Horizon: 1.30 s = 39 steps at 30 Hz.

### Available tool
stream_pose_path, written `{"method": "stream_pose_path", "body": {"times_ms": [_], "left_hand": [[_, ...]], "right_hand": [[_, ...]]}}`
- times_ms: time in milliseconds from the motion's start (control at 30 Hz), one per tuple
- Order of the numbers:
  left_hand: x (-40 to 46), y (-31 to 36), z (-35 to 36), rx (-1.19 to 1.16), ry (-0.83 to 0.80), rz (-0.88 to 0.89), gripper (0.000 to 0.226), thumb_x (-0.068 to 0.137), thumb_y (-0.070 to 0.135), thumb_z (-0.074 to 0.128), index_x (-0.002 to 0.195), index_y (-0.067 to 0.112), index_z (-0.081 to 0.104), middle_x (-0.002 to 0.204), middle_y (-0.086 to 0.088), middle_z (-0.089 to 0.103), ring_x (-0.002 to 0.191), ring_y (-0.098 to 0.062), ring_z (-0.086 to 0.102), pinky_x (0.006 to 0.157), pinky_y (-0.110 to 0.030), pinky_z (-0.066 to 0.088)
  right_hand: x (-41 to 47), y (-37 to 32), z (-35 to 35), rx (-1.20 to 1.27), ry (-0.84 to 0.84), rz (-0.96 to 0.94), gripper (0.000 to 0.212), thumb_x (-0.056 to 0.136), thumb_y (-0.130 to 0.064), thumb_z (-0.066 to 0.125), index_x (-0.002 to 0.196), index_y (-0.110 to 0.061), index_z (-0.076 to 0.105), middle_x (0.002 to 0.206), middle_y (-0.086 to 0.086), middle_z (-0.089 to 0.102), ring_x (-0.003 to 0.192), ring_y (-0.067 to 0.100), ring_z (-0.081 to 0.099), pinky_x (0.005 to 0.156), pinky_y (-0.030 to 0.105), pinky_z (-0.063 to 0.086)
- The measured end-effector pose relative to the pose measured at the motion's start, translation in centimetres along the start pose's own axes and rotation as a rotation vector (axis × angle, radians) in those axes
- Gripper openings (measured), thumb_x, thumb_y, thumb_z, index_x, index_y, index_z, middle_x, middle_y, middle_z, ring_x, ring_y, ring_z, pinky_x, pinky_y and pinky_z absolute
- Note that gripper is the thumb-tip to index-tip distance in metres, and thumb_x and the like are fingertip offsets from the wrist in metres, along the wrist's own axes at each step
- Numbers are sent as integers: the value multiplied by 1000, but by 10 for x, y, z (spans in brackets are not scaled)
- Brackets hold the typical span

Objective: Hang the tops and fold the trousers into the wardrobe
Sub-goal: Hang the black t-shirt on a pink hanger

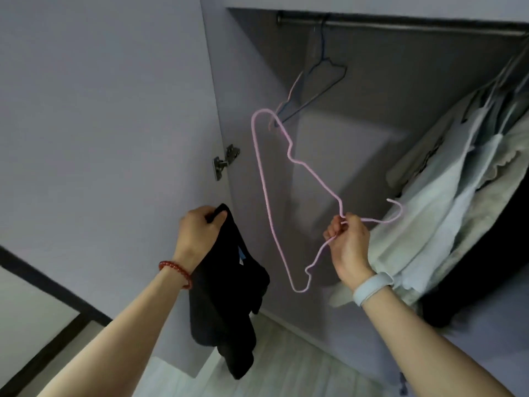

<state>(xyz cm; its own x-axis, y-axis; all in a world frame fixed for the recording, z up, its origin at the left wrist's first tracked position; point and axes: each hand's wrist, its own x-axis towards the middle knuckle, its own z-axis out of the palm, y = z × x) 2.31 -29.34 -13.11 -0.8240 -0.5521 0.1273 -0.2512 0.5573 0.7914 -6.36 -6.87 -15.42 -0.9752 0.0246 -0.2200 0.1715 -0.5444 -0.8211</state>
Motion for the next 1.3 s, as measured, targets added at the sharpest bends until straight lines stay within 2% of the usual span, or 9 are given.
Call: {"method": "stream_pose_path", "body": {"times_ms": [200,333,567,700,833,933,1100,1200,1300], "left_hand": [[17,46,-33,-9,26,111,16,91,21,58,81,11,65,72,-2,60,62,-13,52,48,-12,35],[23,70,-55,-70,52,188,16,90,20,59,76,13,63,63,5,57,59,-9,52,53,-13,39],[29,106,-101,-577,166,155,15,89,16,61,76,21,67,72,2,67,67,-13,64,64,-25,54],[34,105,-117,-581,181,166,14,87,14,62,78,23,68,68,10,69,61,-2,65,61,-16,54],[38,94,-122,-636,165,114,9,87,13,62,86,12,71,77,1,70,68,-12,67,65,-23,55],[42,90,-124,-620,156,165,10,87,12,62,87,8,70,88,-2,62,80,-16,63,77,-26,51],[44,90,-123,-350,-25,289,14,86,6,62,79,16,70,81,1,55,66,2,57,66,-7,43],[42,81,-115,-235,-75,313,21,85,5,63,78,24,68,84,-1,53,76,-10,56,73,-13,44],[43,72,-110,-123,-69,340,13,86,9,63,84,18,72,89,-5,54,83,-14,55,80,-22,44]], "right_hand": [[-13,-34,78,209,-133,-28,32,89,-6,30,59,-18,31,43,-6,31,41,10,25,52,24,24],[-14,-34,107,229,-140,-61,31,89,-6,31,61,-18,33,43,-7,34,42,10,27,52,24,26],[-7,28,82,-250,-3,-101,30,92,-5,39,67,-12,55,59,2,53,56,15,48,63,30,41],[6,18,71,-443,14,-188,25,90,-4,40,69,-7,53,61,8,48,59,20,42,66,31,35],[13,-34,79,-639,-17,-425,27,91,-5,44,65,-9,46,61,8,46,60,21,39,62,29,29],[17,-60,90,-802,-107,-593,22,91,-3,45,69,-2,46,62,12,45,61,25,37,57,31,21],[20,-83,109,-911,-280,-635,22,94,-6,44,72,-5,44,59,2,37,61,18,34,56,30,22],[9,-103,129,-884,-384,-697,30,97,-9,41,67,-14,39,59,-1,36,53,7,32,51,24,27],[1,-102,134,-1178,-558,-717,25,98,-14,41,74,-12,45,64,5,44,57,16,38,53,29,25]]}}
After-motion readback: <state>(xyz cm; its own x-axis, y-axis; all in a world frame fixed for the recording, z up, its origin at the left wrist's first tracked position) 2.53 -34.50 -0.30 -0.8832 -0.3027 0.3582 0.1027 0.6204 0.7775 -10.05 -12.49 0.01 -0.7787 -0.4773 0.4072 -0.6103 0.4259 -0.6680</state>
